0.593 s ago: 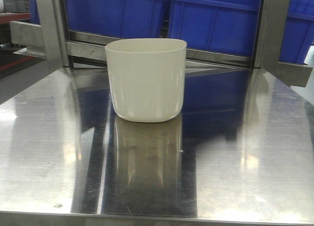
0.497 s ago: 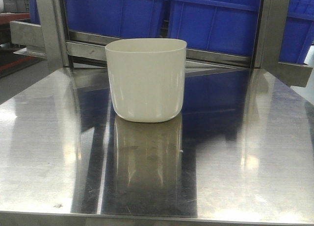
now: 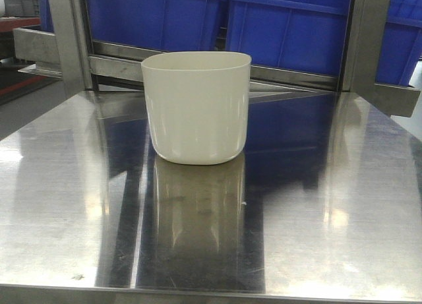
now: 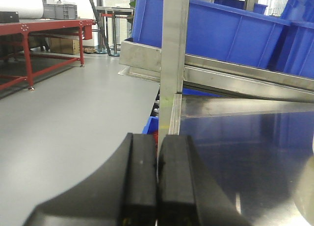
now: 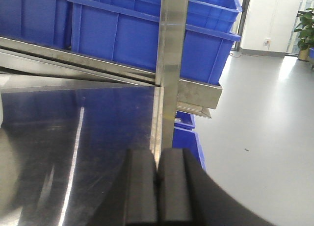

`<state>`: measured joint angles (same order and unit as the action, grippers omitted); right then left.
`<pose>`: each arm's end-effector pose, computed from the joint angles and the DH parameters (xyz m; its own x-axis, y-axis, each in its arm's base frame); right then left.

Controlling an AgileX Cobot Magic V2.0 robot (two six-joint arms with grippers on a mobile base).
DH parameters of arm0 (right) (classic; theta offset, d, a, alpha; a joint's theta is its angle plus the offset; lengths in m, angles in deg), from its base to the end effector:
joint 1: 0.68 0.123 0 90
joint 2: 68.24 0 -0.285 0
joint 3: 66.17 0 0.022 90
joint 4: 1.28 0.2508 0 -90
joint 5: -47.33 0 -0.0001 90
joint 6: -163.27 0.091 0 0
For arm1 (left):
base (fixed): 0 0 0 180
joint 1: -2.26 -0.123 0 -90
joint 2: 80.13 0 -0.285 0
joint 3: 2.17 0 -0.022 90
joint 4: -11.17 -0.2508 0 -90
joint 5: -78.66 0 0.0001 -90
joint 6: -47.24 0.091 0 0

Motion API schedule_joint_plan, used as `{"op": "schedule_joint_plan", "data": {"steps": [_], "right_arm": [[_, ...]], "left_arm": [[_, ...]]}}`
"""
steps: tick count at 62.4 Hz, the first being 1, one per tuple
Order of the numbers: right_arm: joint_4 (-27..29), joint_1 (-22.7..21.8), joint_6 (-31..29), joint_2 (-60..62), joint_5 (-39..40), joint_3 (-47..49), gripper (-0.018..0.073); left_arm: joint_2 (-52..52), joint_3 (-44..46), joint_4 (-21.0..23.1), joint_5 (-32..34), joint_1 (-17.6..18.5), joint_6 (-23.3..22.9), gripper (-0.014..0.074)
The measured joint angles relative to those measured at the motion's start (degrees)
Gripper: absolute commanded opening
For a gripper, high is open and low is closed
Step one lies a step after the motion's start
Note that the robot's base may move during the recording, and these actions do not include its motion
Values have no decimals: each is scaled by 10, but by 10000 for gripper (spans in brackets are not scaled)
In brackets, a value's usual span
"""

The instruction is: Move white bin to right shelf second layer

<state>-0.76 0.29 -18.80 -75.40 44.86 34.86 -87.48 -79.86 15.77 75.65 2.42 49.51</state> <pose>0.0569 0.0010 0.1995 0.0249 -0.0266 -0.9993 -0.0167 0.9995 -0.0271 0.0562 -0.0005 0.2061 0.0339 -0.0406 -0.9986 0.0084 0.9991 -0.0404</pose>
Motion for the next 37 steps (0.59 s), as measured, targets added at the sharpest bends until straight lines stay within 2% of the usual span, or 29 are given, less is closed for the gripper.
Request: {"op": "schedule_joint_plan", "data": {"steps": [11, 25, 37], "right_arm": [[-1, 0, 0, 0, -26, 8, 49], [-1, 0, 0, -9, -148, 83, 49], [-5, 0, 0, -113, -270, 157, 49]], "left_arm": [[0, 0, 0, 0, 0, 0, 85], [0, 0, 0, 0, 0, 0, 85], [0, 0, 0, 0, 0, 0, 85]]}}
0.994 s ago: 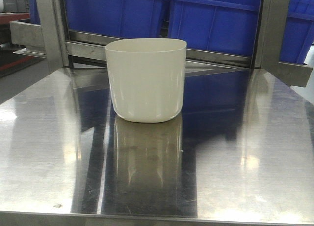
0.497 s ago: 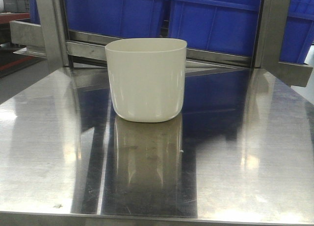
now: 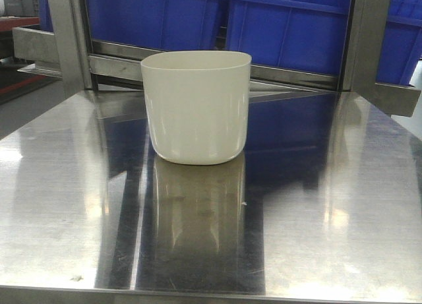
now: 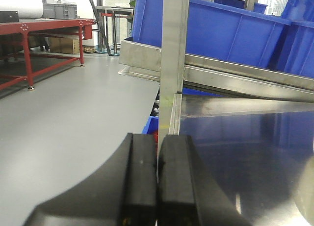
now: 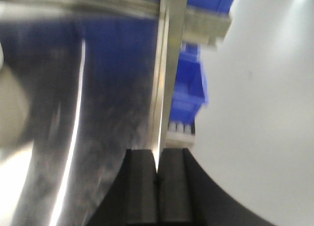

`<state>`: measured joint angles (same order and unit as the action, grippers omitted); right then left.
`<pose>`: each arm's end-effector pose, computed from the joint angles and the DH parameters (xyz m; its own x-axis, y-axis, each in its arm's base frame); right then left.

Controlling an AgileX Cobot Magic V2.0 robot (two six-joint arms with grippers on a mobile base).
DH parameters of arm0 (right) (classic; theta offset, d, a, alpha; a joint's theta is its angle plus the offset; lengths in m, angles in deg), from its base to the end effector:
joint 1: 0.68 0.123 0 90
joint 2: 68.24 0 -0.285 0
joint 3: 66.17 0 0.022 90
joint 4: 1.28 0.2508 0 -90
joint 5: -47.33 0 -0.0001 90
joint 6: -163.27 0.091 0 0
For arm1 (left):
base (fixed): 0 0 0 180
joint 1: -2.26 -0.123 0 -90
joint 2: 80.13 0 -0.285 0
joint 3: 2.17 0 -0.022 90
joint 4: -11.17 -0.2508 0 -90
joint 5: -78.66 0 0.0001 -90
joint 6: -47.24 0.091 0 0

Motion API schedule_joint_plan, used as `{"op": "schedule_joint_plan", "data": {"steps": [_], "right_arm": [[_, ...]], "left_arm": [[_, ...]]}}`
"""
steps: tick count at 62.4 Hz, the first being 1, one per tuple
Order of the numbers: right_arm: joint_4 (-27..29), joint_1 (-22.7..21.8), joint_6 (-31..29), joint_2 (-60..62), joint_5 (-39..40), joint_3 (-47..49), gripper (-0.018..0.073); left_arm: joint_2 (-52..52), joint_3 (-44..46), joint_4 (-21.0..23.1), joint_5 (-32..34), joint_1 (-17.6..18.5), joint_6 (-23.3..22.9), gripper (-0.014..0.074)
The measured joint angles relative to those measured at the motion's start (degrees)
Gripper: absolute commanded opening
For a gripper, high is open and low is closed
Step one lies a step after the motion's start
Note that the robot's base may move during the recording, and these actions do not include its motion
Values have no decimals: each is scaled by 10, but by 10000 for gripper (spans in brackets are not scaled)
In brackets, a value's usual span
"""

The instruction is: Move white bin to right shelf second layer

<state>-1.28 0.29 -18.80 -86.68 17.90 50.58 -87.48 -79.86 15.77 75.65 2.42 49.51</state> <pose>0.0595 0.0010 0.2383 -0.3594 -0.0422 -0.9322 -0.0299 0.9990 -0.0337 0.0562 -0.0005 0.2061 0.0339 -0.0406 -0.9986 0.0084 0.9991 -0.0404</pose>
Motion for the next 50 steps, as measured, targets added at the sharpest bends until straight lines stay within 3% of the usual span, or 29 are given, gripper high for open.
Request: {"op": "schedule_joint_plan", "data": {"steps": [12, 22, 27, 34, 42, 50], "right_arm": [[-30, 0, 21, -134, -8, 42, 49], [-100, 20, 172, -219, 3, 80, 49], [-143, 46, 268, -261, 2, 98, 49], [-178, 96, 354, -323, 2, 121, 51], [-193, 169, 385, -396, -19, 158, 116], [-195, 225, 392, -480, -48, 212, 281]], "left_arm": [[0, 0, 0, 0, 0, 0, 85], [0, 0, 0, 0, 0, 0, 85], [0, 0, 0, 0, 0, 0, 85], [0, 0, 0, 0, 0, 0, 85], [0, 0, 0, 0, 0, 0, 85], [0, 0, 0, 0, 0, 0, 85]]}}
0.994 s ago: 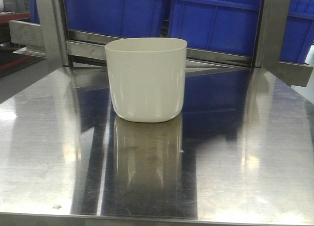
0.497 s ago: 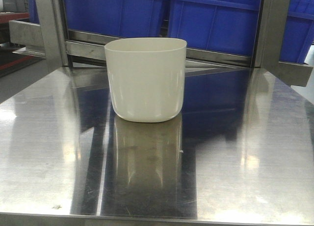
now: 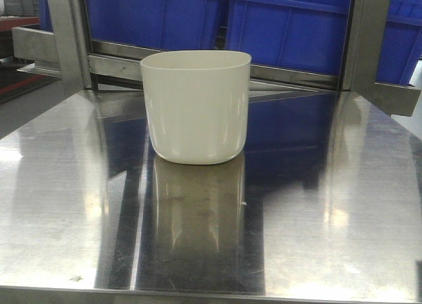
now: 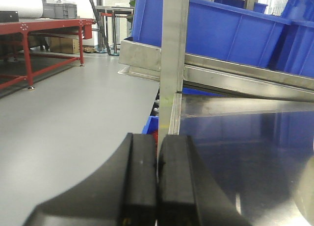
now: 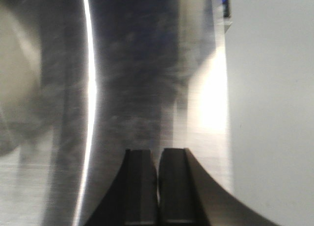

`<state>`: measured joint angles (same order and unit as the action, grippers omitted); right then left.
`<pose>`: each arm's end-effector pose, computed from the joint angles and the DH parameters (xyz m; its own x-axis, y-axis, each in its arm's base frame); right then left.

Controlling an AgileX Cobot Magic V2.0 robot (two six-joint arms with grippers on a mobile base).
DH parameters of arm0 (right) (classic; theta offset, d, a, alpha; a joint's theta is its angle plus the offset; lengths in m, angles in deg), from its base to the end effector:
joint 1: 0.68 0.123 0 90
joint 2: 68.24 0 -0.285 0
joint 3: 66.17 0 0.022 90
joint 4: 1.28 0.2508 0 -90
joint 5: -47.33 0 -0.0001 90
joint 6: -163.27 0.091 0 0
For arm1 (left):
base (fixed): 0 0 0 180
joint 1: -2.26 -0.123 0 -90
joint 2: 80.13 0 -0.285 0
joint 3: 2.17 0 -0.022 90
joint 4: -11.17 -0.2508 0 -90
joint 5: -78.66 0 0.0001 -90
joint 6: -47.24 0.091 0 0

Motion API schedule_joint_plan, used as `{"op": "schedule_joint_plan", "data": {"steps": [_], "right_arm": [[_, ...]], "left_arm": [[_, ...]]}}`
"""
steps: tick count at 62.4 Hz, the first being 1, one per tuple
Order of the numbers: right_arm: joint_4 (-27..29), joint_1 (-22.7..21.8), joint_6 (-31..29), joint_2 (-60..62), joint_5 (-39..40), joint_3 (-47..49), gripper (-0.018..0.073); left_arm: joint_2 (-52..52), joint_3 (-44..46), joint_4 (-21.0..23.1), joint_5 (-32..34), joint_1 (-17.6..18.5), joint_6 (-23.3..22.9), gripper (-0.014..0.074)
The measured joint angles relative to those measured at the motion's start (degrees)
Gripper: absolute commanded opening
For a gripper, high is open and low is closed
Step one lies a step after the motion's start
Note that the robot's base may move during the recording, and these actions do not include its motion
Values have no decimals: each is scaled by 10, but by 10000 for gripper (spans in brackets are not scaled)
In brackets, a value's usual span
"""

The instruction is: Move white bin to right shelf second layer

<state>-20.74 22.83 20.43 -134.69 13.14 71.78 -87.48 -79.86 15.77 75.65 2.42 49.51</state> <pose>0.1782 0.0589 0.2559 -0.7684 0.0473 -0.6382 -0.0112 0.9961 0.0873 0.0562 -0.0005 0.2061 0.0339 -0.0406 -0.9986 0.0084 0.9991 -0.0404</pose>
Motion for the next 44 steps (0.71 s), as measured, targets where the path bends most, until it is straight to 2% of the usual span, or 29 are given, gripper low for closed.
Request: {"op": "schedule_joint_plan", "data": {"steps": [7, 25, 44], "right_arm": [[-4, 32, 5, -69, -20, 57, 374], [-6, 81, 44, -192, -93, 251, 374], [4, 89, 49, -295, -152, 436, 374]], "left_arm": [[0, 0, 0, 0, 0, 0, 85], [0, 0, 0, 0, 0, 0, 85], [0, 0, 0, 0, 0, 0, 85]]}}
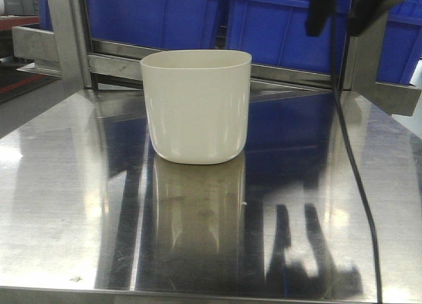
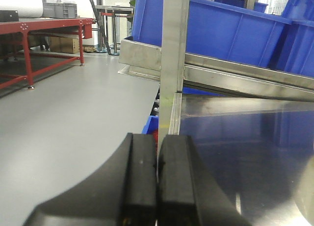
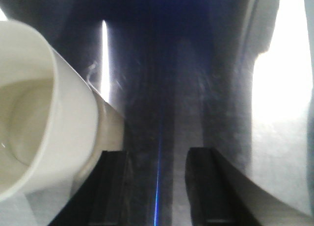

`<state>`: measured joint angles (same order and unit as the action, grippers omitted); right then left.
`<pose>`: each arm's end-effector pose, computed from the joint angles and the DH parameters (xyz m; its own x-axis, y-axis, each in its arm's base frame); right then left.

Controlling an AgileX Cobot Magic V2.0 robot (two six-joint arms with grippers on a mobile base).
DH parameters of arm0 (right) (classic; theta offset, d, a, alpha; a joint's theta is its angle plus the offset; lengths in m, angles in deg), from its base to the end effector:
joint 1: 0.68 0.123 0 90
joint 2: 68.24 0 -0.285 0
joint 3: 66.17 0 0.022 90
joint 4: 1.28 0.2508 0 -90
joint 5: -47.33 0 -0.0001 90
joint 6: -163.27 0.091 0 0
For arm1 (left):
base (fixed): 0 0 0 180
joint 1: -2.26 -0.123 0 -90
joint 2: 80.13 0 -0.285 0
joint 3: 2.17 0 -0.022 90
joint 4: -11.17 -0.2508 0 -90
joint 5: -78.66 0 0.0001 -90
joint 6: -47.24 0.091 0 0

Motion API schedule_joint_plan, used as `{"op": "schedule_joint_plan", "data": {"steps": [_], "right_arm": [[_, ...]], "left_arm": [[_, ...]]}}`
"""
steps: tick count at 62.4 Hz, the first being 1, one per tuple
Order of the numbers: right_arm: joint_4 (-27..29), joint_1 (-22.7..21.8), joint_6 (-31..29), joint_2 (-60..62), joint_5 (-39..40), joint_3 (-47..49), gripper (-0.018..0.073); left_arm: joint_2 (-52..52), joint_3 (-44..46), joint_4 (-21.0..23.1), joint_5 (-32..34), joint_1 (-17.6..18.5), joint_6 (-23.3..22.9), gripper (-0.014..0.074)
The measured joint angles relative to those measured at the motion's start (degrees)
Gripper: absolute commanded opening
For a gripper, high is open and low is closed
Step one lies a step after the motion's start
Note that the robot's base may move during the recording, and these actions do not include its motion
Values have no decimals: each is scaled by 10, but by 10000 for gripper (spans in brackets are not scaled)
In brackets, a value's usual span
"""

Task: Move white bin to right shelf second layer
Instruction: 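Lower the right gripper over the white bin's rim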

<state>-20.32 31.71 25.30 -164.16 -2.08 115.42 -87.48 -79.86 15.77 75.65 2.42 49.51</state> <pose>0.2951 0.1605 0.3398 -0.7726 0.0727 -0.6308 -0.0134 0.9913 0.1306 0.0562 -0.0005 0.2061 0.0339 -0.0406 -0.9986 0.0084 0.9991 -0.0404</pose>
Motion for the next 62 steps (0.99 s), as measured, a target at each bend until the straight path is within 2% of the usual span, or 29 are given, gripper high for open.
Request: {"op": "schedule_joint_plan", "data": {"steps": [14, 30, 39, 62], "right_arm": [[30, 0, 0, -76, -51, 109, 374], [43, 27, 0, -147, -98, 210, 374], [56, 40, 0, -173, -101, 232, 374], [59, 36, 0, -229, -106, 233, 374]], "left_arm": [[0, 0, 0, 0, 0, 0, 85], [0, 0, 0, 0, 0, 0, 85], [0, 0, 0, 0, 0, 0, 85], [0, 0, 0, 0, 0, 0, 85]]}}
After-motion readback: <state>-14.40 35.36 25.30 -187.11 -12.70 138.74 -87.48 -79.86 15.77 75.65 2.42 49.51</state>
